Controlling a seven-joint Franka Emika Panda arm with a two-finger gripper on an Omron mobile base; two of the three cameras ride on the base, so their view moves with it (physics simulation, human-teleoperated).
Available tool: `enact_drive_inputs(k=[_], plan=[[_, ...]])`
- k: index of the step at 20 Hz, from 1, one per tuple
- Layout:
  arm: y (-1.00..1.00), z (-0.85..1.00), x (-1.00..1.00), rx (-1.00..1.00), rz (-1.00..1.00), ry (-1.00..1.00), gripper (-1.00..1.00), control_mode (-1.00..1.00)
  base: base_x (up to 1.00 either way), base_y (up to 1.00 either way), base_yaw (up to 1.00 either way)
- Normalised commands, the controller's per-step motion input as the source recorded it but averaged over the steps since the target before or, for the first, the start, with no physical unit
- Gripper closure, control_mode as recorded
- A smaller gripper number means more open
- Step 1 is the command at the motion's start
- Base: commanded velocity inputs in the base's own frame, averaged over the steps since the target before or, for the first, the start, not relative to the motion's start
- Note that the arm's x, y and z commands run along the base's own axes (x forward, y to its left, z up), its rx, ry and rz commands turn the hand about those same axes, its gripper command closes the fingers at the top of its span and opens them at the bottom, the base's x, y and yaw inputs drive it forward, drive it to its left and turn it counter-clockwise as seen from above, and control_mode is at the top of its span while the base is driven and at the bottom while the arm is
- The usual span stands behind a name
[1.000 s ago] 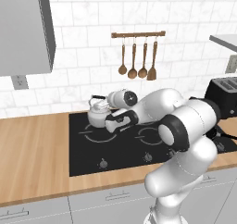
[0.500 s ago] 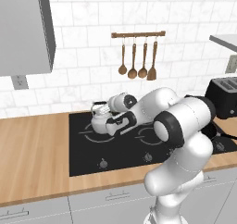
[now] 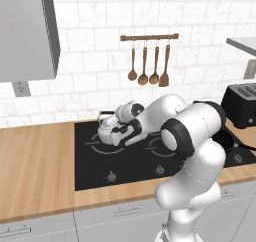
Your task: Pick the kettle from the counter and place it on a stove burner. Then turn the burner on.
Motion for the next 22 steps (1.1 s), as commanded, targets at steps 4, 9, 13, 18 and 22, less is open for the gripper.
enact_drive_inputs(k=[4, 9, 13, 18, 22], plan=[[0.45, 0.0, 0.0, 0.0, -0.1, 0.0, 1.0, -1.0, 0.0, 0.0, 0.0], [0.36, 0.0, 0.0, 0.0, -0.1, 0.0, 1.0, -1.0, 0.0, 0.0, 0.0], [0.27, 0.0, 0.0, 0.0, -0.1, 0.0, 1.0, -1.0, 0.0, 0.0, 0.0], [0.2, 0.0, -0.04, 0.0, -0.09, 0.0, -1.0, -1.0, 0.0, 0.0, 0.0], [0.13, 0.0, -0.1, 0.0, -0.08, 0.0, -1.0, -1.0, 0.0, 0.0, 0.0]])
